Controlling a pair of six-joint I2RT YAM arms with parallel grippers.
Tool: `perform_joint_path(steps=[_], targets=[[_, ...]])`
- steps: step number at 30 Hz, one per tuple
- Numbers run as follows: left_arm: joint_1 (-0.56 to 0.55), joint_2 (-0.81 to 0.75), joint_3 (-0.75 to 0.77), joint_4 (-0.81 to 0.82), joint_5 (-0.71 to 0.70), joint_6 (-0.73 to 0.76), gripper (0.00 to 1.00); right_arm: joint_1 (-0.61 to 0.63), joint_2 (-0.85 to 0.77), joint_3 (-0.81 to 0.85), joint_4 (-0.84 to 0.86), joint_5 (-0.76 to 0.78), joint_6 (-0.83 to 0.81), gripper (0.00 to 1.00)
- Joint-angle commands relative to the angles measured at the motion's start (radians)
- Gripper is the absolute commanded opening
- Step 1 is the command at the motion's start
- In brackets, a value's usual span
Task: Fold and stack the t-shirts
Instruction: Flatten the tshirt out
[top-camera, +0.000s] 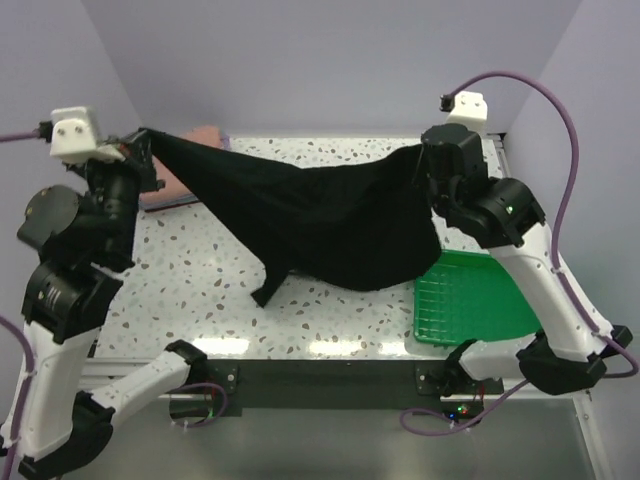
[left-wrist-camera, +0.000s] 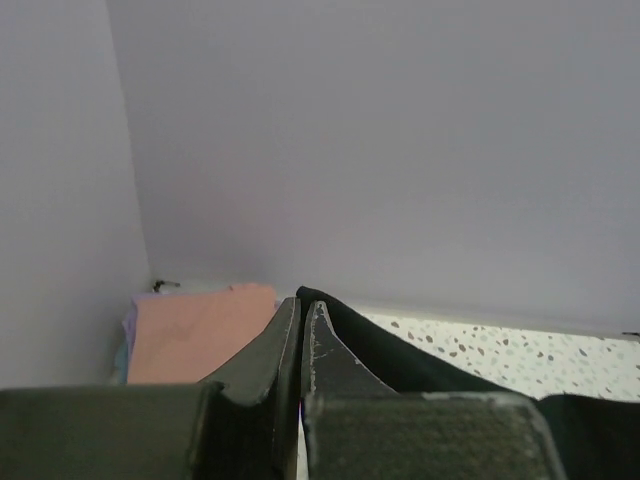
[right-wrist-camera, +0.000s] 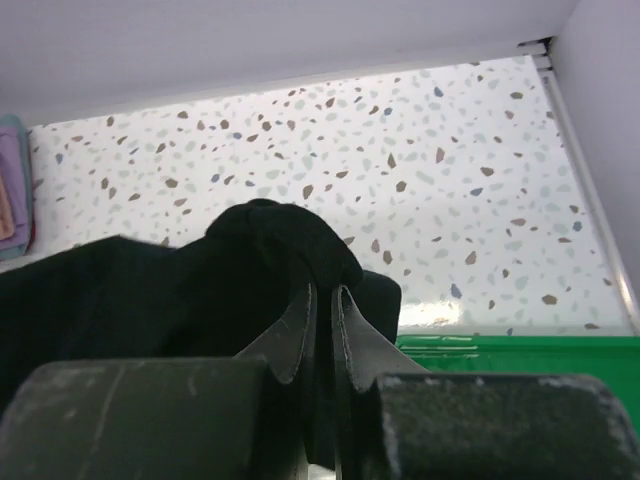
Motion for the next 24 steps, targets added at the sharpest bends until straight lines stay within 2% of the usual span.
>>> perform_joint_path(steps=[1,3,6,10,12,14,15,18,19,20,22,24], targets=[[0.005,-0.112,-0.131,-0.023,-0.052,-0.126,0.00,-0.058,0.123,0.047,0.088,0.065,-0.161,0.00],[0.005,-0.158,-0.247,-0.066,-0.041,-0.169,0.00,-0.144,0.233,0.077,0.162,-0.005,-0.157,0.00],[0.005,-0.191,-0.400,-0.111,-0.116,-0.206,0.00,-0.233,0.436,0.211,0.182,-0.099,-0.143,0.00],[0.005,-0.195,-0.516,-0.100,-0.196,-0.193,0.00,-0.275,0.707,0.521,0.089,-0.169,-0.139,0.00],[0.005,-0.180,-0.554,-0.072,-0.211,-0.174,0.00,-0.275,0.785,0.580,0.059,-0.232,-0.137,0.39],[0.005,-0.163,-0.567,-0.052,-0.185,-0.170,0.00,-0.273,0.788,0.586,0.019,-0.316,-0.116,0.59],[0.005,-0.142,-0.568,-0.054,-0.172,-0.171,0.00,-0.270,0.769,0.551,0.016,-0.349,-0.090,0.61],[0.005,-0.111,-0.591,-0.051,-0.156,-0.171,0.00,-0.220,0.584,0.237,0.119,-0.439,-0.067,0.63],[0.005,-0.105,-0.597,-0.049,-0.159,-0.168,0.00,-0.174,0.459,0.053,0.152,-0.455,-0.057,0.63],[0.005,-0.100,-0.600,-0.052,-0.164,-0.167,0.00,-0.151,0.406,-0.036,0.215,-0.475,-0.044,0.63],[0.007,-0.085,-0.619,-0.051,-0.164,-0.157,0.00,-0.073,0.303,-0.264,0.274,-0.539,0.024,0.63],[0.008,-0.071,-0.640,-0.040,-0.156,-0.151,0.00,-0.022,0.193,-0.398,0.301,-0.570,0.117,0.63]])
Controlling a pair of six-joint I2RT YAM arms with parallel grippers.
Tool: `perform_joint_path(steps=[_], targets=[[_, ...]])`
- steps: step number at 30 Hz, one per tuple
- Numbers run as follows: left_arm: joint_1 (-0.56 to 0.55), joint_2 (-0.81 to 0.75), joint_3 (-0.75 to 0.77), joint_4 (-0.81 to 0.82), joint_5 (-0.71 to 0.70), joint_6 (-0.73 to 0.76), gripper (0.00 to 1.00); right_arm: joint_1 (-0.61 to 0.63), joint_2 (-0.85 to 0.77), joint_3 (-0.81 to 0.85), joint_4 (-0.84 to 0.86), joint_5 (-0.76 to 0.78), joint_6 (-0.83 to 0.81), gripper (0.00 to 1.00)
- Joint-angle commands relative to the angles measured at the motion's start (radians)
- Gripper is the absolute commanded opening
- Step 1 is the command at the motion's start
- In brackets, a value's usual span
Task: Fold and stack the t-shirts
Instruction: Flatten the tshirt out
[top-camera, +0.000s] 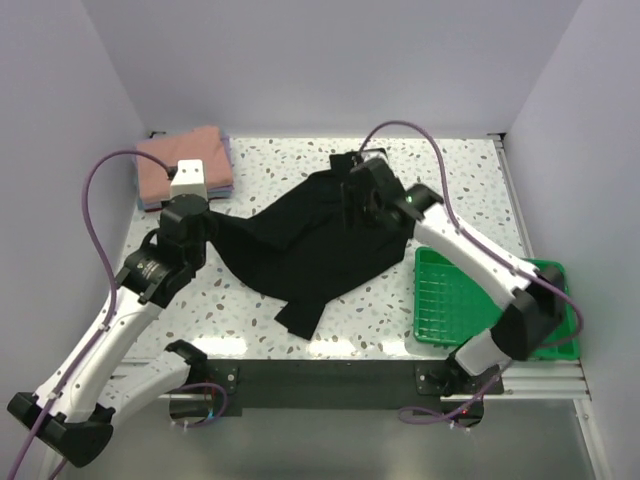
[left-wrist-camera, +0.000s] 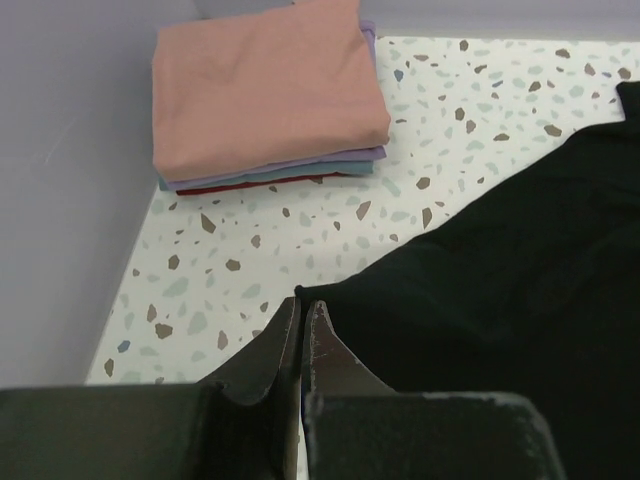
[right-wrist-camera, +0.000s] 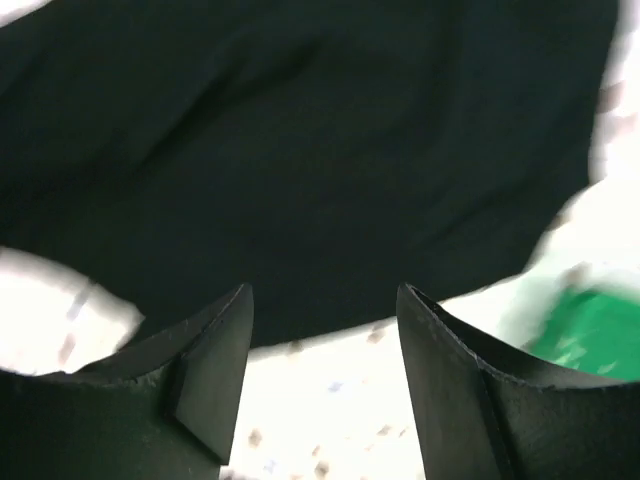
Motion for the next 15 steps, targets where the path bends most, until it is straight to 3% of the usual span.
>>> perform_joint_path(steps=[1,4,7,15], targets=[[0.007,0.020,-0.033,0.058,-0.005,0.012,0.00,0.123,-0.175,-0.268,0.139,-0.116,0.167,0.62],[0.012,0.037,-0.043,0.058,0.021,0.001,0.00,0.177,-0.231,-0.445,0.187,-0.139,0.268,0.62],[0.013,0.042,-0.044,0.064,0.031,-0.003,0.00,0.196,-0.228,-0.516,0.202,-0.145,0.313,0.62],[0.016,0.039,-0.049,0.060,0.041,-0.009,0.00,0.199,-0.145,-0.527,0.231,-0.090,0.313,0.64]])
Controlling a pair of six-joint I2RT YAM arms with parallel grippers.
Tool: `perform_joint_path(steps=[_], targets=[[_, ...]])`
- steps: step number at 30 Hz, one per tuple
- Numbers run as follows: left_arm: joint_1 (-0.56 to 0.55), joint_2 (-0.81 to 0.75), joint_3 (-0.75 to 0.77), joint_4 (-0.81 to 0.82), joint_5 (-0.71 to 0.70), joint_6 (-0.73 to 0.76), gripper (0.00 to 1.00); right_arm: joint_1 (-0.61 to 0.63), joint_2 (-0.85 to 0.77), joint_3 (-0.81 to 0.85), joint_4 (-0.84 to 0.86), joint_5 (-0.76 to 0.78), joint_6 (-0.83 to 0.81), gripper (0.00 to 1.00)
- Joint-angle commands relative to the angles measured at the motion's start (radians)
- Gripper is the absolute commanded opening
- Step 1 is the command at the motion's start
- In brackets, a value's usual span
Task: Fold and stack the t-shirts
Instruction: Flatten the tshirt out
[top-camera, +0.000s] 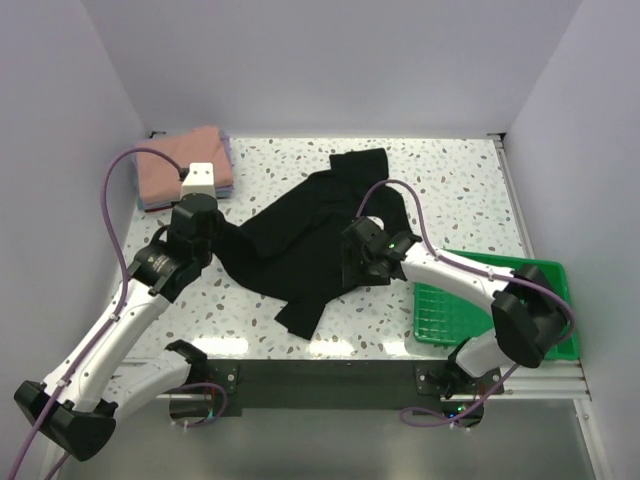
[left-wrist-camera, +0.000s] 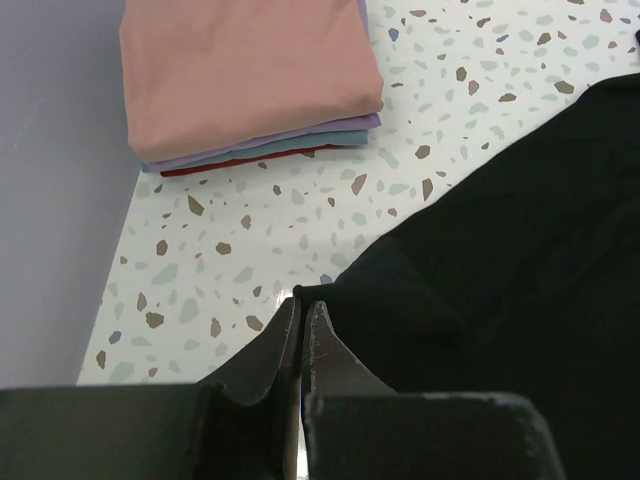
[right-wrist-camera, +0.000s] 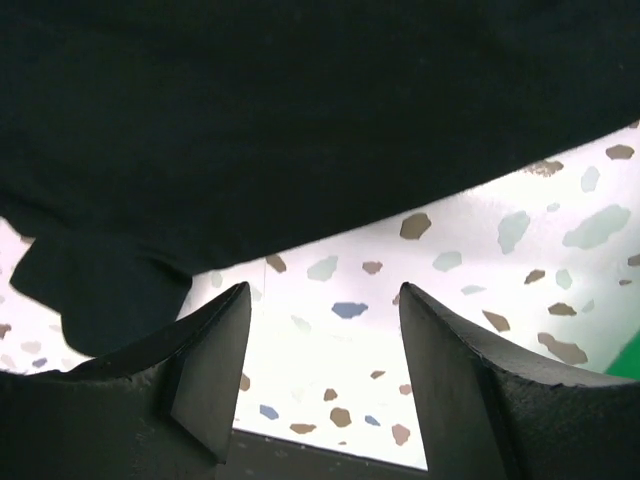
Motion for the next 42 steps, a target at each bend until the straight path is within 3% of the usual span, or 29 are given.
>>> perform_joint_path(steps=[1,18,21,22,25,32,36,39,41,42], targets=[[0.009,-0.015,-0.005,0.046,0.012,-0.011,0.00,0.005,0.043,0.030,0.069,0.044,0.038,0.64],[0.012,-0.078,-0.027,0.007,0.002,-0.019,0.00,-0.032,0.220,0.036,0.150,0.098,0.025,0.57],[0.012,-0.087,-0.028,-0.002,-0.004,-0.017,0.00,-0.055,0.245,0.053,0.166,0.098,-0.011,0.42],[0.012,-0.092,-0.030,-0.005,-0.008,-0.019,0.00,-0.056,0.248,0.059,0.164,0.101,-0.027,0.27],[0.013,-0.103,-0.034,-0.005,-0.014,-0.009,0.00,-0.078,0.246,0.099,0.120,0.118,-0.076,0.00],[0.013,-0.103,0.004,-0.063,-0.103,0.023,0.00,-0.098,0.041,0.333,-0.228,0.221,-0.165,0.00],[0.015,-0.118,-0.007,-0.066,-0.152,0.047,0.00,-0.099,-0.030,0.645,-0.472,0.308,-0.205,0.00],[0.018,-0.121,-0.018,-0.069,-0.191,0.063,0.00,-0.098,-0.002,0.834,-0.509,0.339,-0.237,0.00],[0.019,-0.126,-0.028,-0.069,-0.198,0.066,0.00,-0.098,0.046,0.887,-0.496,0.259,-0.249,0.17],[0.021,-0.127,-0.031,-0.063,-0.200,0.067,0.00,-0.098,0.063,0.895,-0.462,0.223,-0.252,0.32]])
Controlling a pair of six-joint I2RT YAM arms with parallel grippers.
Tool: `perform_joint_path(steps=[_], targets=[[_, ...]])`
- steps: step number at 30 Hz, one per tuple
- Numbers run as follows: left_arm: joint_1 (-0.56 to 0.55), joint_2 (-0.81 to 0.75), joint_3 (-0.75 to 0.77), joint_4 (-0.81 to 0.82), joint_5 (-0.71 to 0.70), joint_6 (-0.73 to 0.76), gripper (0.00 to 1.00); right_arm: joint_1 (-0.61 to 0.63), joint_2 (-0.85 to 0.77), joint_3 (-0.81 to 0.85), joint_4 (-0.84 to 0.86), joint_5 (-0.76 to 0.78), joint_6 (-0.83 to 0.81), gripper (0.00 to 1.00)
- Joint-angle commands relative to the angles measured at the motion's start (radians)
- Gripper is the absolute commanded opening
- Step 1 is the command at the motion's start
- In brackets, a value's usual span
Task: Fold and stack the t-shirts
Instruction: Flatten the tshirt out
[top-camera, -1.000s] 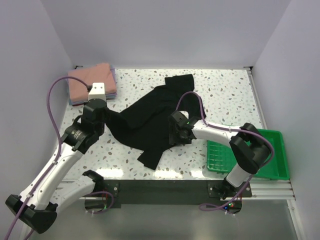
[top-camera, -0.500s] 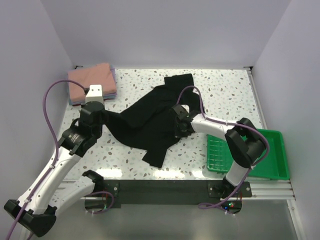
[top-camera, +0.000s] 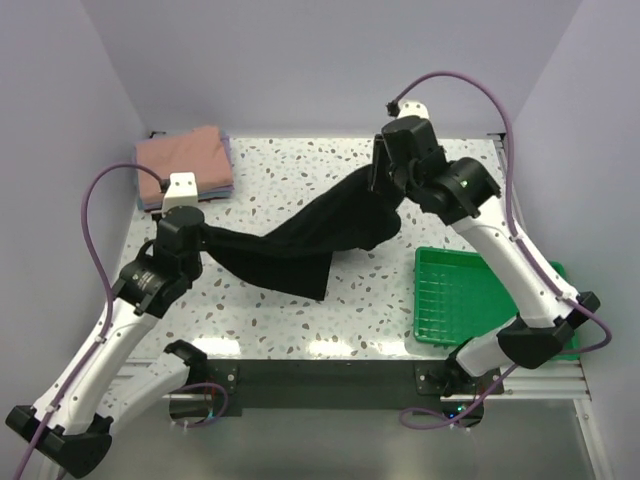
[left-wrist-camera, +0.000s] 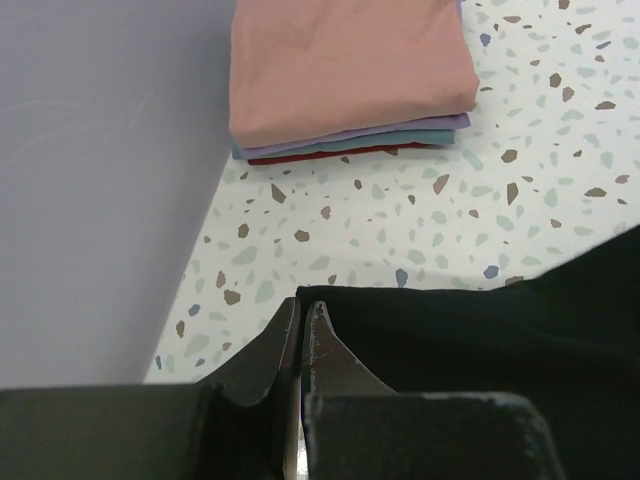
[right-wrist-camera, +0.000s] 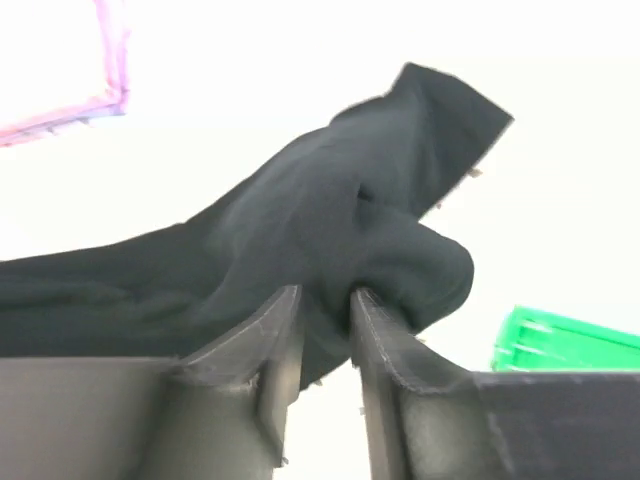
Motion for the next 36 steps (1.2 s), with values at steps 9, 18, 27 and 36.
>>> perform_joint_path(steps=[9,18,27,36], targets=[[0.029,0.019,-0.046,0.093,-0.075,0.117,0.00,-0.003,-0.008,-0.382,0.110,-0.201,0.061,0.50],[0.115,0.132,-0.025,0.212,0.033,0.171,0.00,-0.058,-0.042,-0.755,0.234,-0.243,0.118,0.44],[0.152,0.195,0.004,0.210,0.134,0.154,0.00,-0.056,-0.105,-0.961,0.323,-0.293,0.146,0.38],[0.168,0.200,-0.002,0.206,0.172,0.143,0.00,-0.055,-0.018,-1.002,0.445,-0.298,0.131,0.38]])
